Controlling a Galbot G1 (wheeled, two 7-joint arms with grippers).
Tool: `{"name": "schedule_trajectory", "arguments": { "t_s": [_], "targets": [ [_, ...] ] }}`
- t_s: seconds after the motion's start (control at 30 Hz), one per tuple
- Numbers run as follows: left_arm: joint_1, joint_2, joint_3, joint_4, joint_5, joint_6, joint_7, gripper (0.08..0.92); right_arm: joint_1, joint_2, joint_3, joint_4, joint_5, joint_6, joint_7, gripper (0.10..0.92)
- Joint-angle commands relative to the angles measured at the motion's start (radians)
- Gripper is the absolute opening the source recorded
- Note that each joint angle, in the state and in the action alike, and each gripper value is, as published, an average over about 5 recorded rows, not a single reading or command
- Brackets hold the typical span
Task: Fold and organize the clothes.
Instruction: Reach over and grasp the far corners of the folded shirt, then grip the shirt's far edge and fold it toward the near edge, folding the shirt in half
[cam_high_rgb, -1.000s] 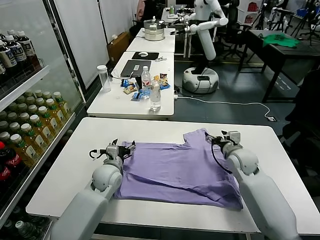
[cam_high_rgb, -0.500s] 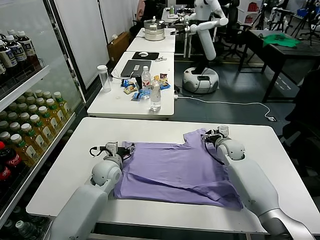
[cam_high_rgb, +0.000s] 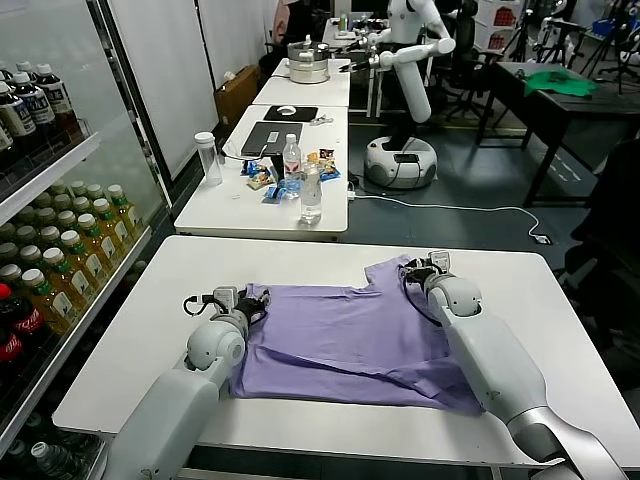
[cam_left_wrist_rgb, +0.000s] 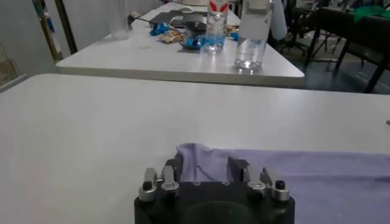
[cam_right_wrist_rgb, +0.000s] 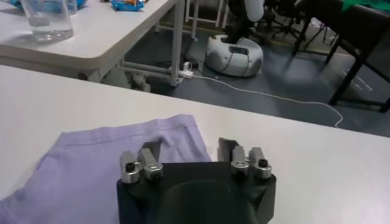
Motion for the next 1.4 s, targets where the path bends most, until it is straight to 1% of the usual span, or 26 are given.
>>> {"name": "schedule_trajectory", "arguments": {
  "t_s": [0.03,0.17,0.33,0.4,0.47,0.63,0.8,0.97,1.2,1.4],
  "targets": [
    [0.004,-0.004,-0.001,0.005,-0.016,-0.008,0.004,0.420,-0.010,-0.010,-0.017,0.025,-0.006,-0.006,-0.009,0.448],
    [0.016,0.000,-0.009,-0.012,-0.018,-0.030,0.010,0.307,-0.027,-0.022,-0.008,0.077,0.000,-0.005,-0.011,0.326],
    [0.058,0.025,-0.023,-0.095,-0.026,-0.064,0.020,0.162,-0.069,-0.059,0.021,0.202,0.011,-0.004,-0.011,0.179],
    [0.080,0.036,-0.029,-0.136,-0.034,-0.078,0.024,0.121,-0.093,-0.075,0.038,0.259,0.016,-0.004,-0.009,0.136],
    [0.105,0.046,-0.037,-0.180,-0.042,-0.095,0.028,0.103,-0.123,-0.094,0.061,0.322,0.022,-0.004,-0.007,0.110],
    [0.167,0.074,-0.059,-0.273,-0.063,-0.118,0.033,0.094,-0.222,-0.148,0.133,0.488,0.053,-0.004,0.000,0.106],
    [0.241,0.092,-0.079,-0.320,-0.076,-0.123,0.035,0.093,-0.340,-0.219,0.223,0.664,0.083,-0.005,0.008,0.106],
    [0.312,0.105,-0.097,-0.394,-0.089,-0.116,0.034,0.093,-0.491,-0.266,0.334,0.812,0.096,-0.005,0.013,0.106],
    [0.376,0.152,-0.129,-0.455,-0.104,-0.098,0.032,0.093,-0.768,-0.258,0.504,1.012,0.087,-0.005,0.017,0.106],
    [0.414,0.189,-0.140,-0.462,-0.101,-0.070,0.041,0.093,-0.929,-0.229,0.582,1.095,0.052,-0.004,0.012,0.106]
  ]
}}
